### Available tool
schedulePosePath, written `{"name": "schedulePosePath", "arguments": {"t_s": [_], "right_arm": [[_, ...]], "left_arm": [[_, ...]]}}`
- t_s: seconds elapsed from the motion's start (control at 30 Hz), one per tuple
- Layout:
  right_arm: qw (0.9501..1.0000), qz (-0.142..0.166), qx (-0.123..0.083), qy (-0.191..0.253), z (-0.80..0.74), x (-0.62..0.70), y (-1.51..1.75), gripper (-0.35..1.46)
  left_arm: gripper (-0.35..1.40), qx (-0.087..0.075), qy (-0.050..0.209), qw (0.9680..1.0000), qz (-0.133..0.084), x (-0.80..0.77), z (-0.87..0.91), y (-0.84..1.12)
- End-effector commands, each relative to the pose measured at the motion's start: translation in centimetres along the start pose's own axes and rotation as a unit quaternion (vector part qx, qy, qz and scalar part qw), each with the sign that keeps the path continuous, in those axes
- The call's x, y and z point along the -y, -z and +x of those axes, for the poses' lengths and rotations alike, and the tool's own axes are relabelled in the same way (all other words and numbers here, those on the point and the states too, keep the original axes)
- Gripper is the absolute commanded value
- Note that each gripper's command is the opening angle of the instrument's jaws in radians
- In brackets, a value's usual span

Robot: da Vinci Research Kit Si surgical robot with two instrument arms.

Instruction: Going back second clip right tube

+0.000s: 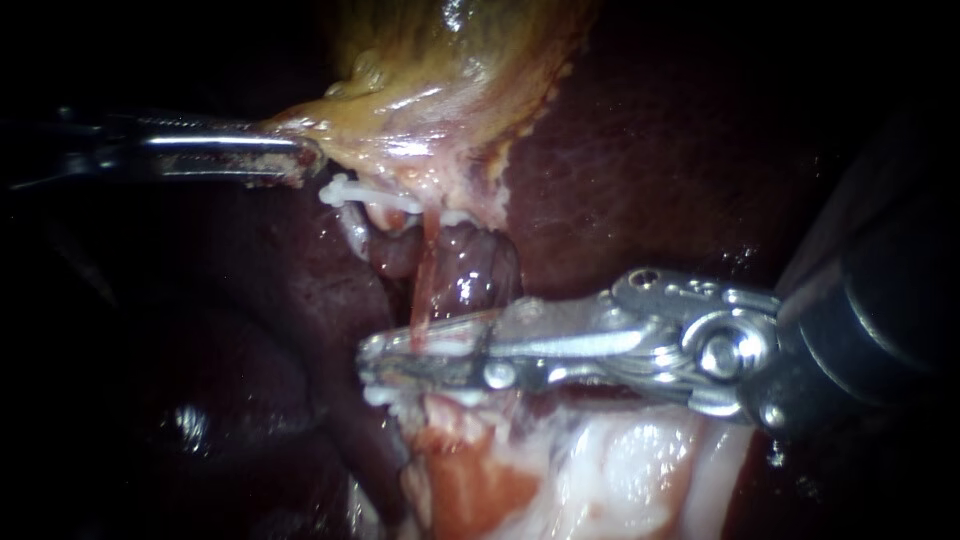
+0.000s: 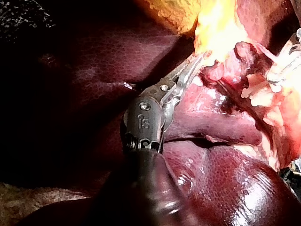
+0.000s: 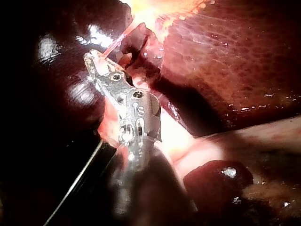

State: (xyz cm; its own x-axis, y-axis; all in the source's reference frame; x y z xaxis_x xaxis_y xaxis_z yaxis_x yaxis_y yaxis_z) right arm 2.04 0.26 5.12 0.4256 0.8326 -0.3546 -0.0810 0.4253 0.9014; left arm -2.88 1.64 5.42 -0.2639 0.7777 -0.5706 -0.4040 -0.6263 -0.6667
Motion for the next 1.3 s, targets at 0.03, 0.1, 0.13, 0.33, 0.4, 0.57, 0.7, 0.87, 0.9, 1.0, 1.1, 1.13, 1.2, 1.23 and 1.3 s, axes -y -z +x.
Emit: {"name": "schedulePosePath", "arguments": {"t_s": [0.03, 0.1, 0.13, 0.33, 0.4, 0.57, 0.7, 0.87, 0.9, 1.0, 1.1, 1.13, 1.2, 1.23, 1.3], "right_arm": [[1.0, 0.004, 0.003, 0.001, -0.02, -0.02, -0.03, -0.16], [1.0, 0.007, 0.006, 0.003, -0.06, -0.06, -0.06, 0.16], [0.9999, 0.009, 0.008, 0.005, -0.07, -0.09, -0.07, 0.26], [0.9989, -0.02, -0.003, 0.042, -0.15, -0.37, -0.15, 0.45], [0.9965, -0.043, -0.003, 0.072, -0.17, -0.48, -0.14, 0.48], [0.9859, -0.106, 0.007, 0.129, -0.17, -0.62, -0.04, 0.5], [0.9806, -0.113, 0.008, 0.16, -0.16, -0.59, 0.14, 0.5], [0.9738, -0.105, 0.015, 0.201, -0.11, -0.47, 0.5, 0.5], [0.9718, -0.102, 0.016, 0.212, -0.11, -0.44, 0.61, 0.5], [0.9651, -0.102, 0.018, 0.241, -0.09, -0.39, 0.89, 0.5], [0.9571, -0.104, 0.019, 0.27, -0.08, -0.37, 1.16, 0.5], [0.9551, -0.106, 0.019, 0.276, -0.09, -0.37, 1.25, 0.5], [0.952, -0.109, 0.019, 0.285, -0.13, -0.36, 1.36, 0.5], [0.9508, -0.107, 0.02, 0.29, -0.17, -0.36, 1.41, 0.5], [0.9478, -0.103, 0.023, 0.301, -0.22, -0.36, 1.49, 0.5]], "left_arm": [[-0.35, 0.0, 0.0, 1.0, -0.001, 0.0, 0.0, 0.0], [-0.35, 0.0, 0.0, 1.0, -0.001, 0.0, 0.0, 0.0], [-0.35, 0.0, 0.0, 1.0, -0.001, 0.0, 0.0, 0.0], [-0.35, 0.0, 0.0, 1.0, -0.001, -0.01, 0.0, 0.0], [-0.35, 0.0, 0.0, 1.0, -0.001, -0.01, 0.0, 0.0], [-0.35, 0.0, 0.003, 1.0, -0.001, -0.01, 0.0, 0.01], [-0.35, 0.0, 0.003, 1.0, -0.001, -0.01, 0.0, 0.01], [-0.35, 0.0, 0.003, 1.0, -0.001, -0.01, -0.01, 0.02], [-0.35, 0.0, 0.003, 1.0, -0.001, -0.01, -0.01, 0.02], [-0.35, 0.0, 0.003, 1.0, -0.001, -0.01, -0.01, 0.02], [-0.35, 0.0, 0.003, 1.0, -0.001, -0.01, -0.01, 0.02], [-0.35, 0.0, 0.003, 1.0, -0.001, -0.01, -0.01, 0.02], [-0.35, -0.001, 0.003, 1.0, -0.001, -0.01, -0.01, 0.02], [-0.35, -0.001, 0.003, 1.0, -0.001, -0.01, -0.01, 0.02], [-0.35, -0.003, 0.003, 1.0, -0.001, -0.01, 0.0, 0.01]]}}
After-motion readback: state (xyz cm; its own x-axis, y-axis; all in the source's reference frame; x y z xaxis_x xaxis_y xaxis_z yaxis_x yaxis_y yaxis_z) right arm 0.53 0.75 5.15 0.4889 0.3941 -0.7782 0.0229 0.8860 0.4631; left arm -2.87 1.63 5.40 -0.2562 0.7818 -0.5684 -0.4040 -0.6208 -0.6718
